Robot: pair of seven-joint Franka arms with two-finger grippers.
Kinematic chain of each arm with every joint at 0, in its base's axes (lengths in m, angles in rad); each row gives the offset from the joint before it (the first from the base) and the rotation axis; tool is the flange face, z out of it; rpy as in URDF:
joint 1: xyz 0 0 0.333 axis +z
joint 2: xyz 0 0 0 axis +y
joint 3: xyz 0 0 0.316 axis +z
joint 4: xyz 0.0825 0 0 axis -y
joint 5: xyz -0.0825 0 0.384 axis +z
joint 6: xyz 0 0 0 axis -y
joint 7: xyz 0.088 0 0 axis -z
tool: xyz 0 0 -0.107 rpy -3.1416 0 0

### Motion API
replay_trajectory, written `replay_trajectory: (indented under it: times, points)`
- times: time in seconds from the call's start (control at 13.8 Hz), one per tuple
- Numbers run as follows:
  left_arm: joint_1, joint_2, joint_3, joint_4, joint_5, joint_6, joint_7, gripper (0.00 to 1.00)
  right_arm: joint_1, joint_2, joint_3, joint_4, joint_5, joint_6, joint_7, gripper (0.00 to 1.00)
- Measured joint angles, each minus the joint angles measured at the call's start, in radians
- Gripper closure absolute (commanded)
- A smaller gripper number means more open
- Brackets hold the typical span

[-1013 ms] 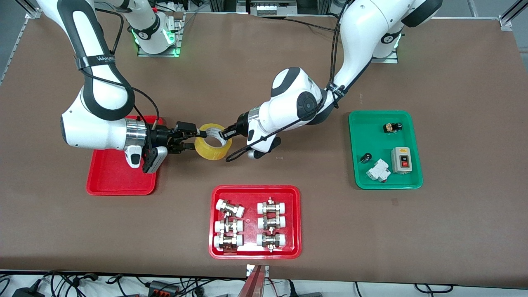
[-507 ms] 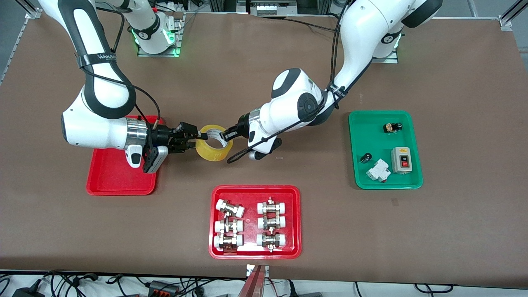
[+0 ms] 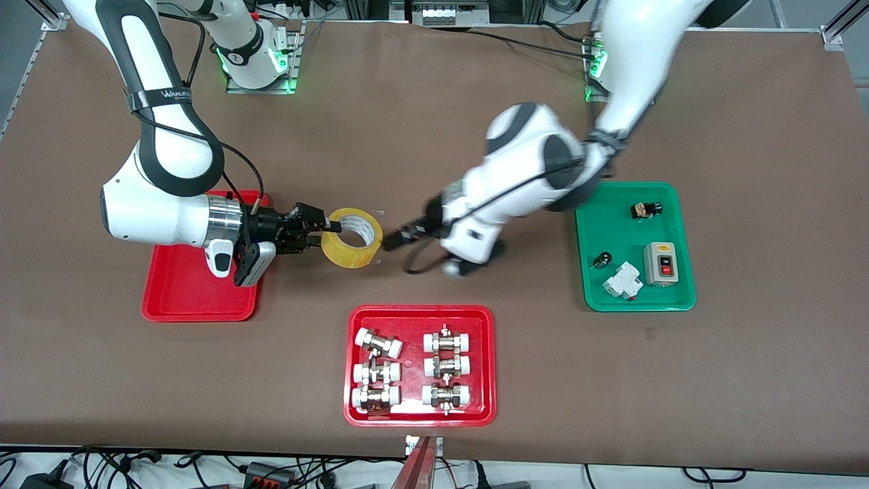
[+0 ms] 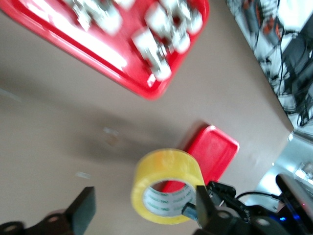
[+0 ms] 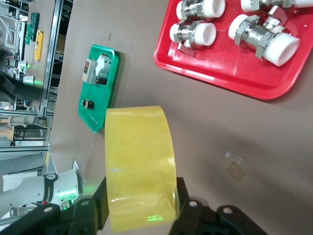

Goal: Left arm passes tape to right arm into tray
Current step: 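Lower the tape into the red tray while the left gripper withdraws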

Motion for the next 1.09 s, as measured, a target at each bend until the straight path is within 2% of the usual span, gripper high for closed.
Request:
replay_trajectory:
  times: [0.22, 0.43, 0.65, 0.8, 0.94, 1.01, 1.09]
  points:
    - [0.168, -0.101, 0.007, -0.001, 0.016, -0.263, 0.001, 0.00, -0.045, 0.005, -0.015, -0.007, -0.011, -0.018, 0.000, 0.93]
    - [0.321, -0.126, 0.007, 0.009, 0.036, -0.503, 0.025, 0.00, -0.176, 0.031, -0.023, -0.011, -0.137, -0.089, 0.000, 0.93]
    - [0.350, -0.137, 0.003, 0.086, 0.237, -0.740, 0.084, 0.00, -0.306, 0.067, -0.027, -0.012, -0.265, -0.166, -0.019, 0.92]
    - [0.358, -0.151, 0.004, 0.126, 0.349, -0.795, 0.252, 0.00, -0.365, 0.091, -0.027, -0.012, -0.325, -0.182, -0.051, 0.91]
    - [0.379, -0.163, 0.005, 0.137, 0.465, -0.815, 0.438, 0.00, -0.415, 0.125, -0.027, -0.013, -0.345, -0.185, -0.121, 0.90]
    - [0.386, -0.175, 0.004, 0.129, 0.502, -0.821, 0.488, 0.00, -0.436, 0.144, -0.027, -0.013, -0.359, -0.185, -0.153, 0.85]
    - [0.395, -0.194, 0.003, 0.105, 0.517, -0.815, 0.510, 0.00, -0.454, 0.162, -0.027, -0.014, -0.375, -0.185, -0.174, 0.72]
